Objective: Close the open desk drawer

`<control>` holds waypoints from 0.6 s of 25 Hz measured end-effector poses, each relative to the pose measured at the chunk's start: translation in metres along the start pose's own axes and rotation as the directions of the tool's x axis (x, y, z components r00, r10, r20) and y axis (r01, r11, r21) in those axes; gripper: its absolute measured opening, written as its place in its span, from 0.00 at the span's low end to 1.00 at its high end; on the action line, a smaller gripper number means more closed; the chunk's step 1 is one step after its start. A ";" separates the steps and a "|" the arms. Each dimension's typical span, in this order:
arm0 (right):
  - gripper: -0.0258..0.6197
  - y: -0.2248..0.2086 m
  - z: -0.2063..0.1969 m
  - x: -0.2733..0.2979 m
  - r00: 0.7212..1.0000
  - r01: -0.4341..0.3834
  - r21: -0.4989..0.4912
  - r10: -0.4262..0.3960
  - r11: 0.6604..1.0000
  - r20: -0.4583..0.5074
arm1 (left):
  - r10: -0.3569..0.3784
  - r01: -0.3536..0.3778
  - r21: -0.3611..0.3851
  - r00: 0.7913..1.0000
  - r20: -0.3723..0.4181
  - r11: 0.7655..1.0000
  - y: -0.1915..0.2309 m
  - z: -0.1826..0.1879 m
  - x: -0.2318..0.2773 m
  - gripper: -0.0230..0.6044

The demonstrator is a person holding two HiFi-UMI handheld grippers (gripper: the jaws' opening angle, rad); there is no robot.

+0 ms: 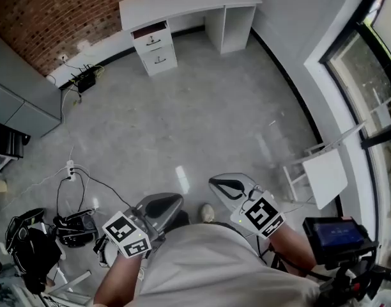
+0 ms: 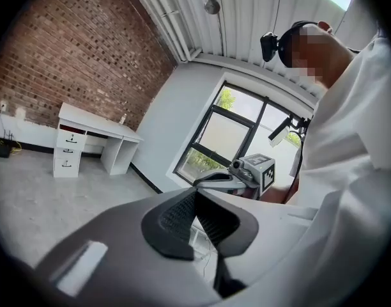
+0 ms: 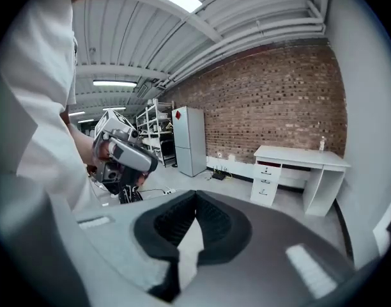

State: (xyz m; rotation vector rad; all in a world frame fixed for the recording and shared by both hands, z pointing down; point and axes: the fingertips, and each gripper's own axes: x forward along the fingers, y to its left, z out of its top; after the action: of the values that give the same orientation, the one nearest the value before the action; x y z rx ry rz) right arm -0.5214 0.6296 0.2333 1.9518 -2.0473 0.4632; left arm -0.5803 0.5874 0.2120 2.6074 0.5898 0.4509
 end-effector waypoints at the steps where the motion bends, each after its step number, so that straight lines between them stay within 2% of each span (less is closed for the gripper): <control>1: 0.04 -0.006 0.000 0.002 1.000 0.003 0.004 -0.003 1.000 0.000 | 0.003 -0.003 -0.009 1.000 0.001 1.000 0.004 0.001 0.003 0.05; 4: 0.06 -0.023 0.004 0.016 1.000 0.012 -0.003 -0.012 1.000 0.008 | 0.002 -0.003 -0.039 1.000 -0.004 0.999 0.024 0.004 0.006 0.05; 9: 0.10 -0.066 0.030 0.056 0.999 0.017 0.011 -0.017 1.000 0.037 | -0.029 0.029 -0.081 1.000 0.003 0.996 0.085 0.022 0.030 0.05; 15: 0.12 -0.145 0.080 0.125 0.999 0.042 -0.021 -0.041 0.999 0.031 | -0.095 0.096 -0.082 0.995 0.025 0.992 0.183 0.080 0.071 0.05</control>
State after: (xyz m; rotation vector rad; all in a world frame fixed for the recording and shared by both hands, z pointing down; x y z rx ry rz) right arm -0.3811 0.4771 0.2178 1.9966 -2.0176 0.4027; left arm -0.4276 0.4448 0.2448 2.4899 0.6713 0.4085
